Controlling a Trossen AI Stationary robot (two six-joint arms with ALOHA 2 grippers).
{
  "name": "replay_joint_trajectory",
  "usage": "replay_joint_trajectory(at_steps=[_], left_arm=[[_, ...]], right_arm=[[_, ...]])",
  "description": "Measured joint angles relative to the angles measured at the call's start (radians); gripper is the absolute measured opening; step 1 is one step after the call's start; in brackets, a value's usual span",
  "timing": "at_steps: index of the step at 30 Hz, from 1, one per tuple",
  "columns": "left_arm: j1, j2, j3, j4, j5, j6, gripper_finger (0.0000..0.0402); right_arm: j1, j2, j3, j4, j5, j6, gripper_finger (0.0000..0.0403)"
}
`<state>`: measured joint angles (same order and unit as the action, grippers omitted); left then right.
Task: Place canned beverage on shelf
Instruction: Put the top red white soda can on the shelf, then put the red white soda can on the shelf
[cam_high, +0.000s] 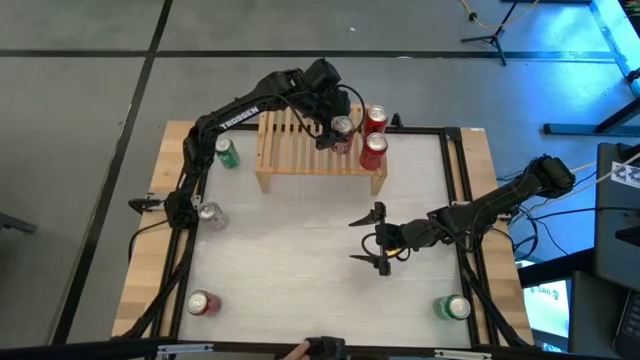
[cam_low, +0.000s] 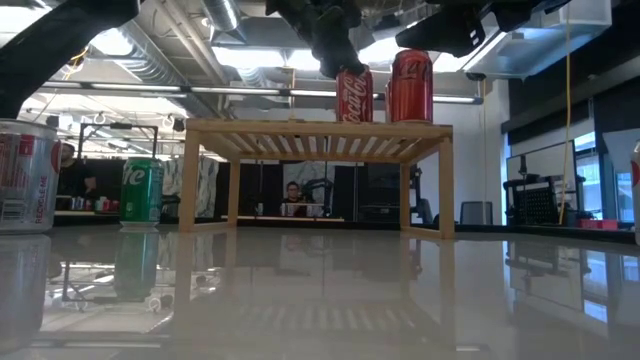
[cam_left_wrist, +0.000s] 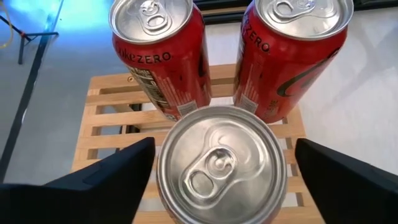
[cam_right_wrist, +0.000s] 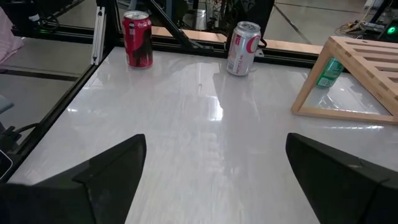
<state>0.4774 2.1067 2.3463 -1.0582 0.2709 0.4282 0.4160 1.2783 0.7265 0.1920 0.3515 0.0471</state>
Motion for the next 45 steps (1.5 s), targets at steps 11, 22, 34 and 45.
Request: replay_joint_trajectory(at_steps=[11,22,34,45], left_arm=[[-0.001,0.000,0.007,0.006,-0.130,0.000,0.0391],[-0.026,0.000,0.009,0.014,-0.161,-0.006,0.0390],[-0.117,-0.168,0.010,-0.024,-0.348,-0.034,0.0390],[-0.280,-0.274,0.011,-0.325,-0.277,-0.287,0.0390]], right_arm=[[0.000,0.000,0.000,0.000,0.000,0.000,0.0381],[0.000,0.000,0.000,0.000,0.000,0.000,0.0381],[0.000,0.000,0.000,-0.003,-0.001,-0.001,0.0381],[0.002,0.000,0.001,0.031,-0.006,0.000,0.0381]])
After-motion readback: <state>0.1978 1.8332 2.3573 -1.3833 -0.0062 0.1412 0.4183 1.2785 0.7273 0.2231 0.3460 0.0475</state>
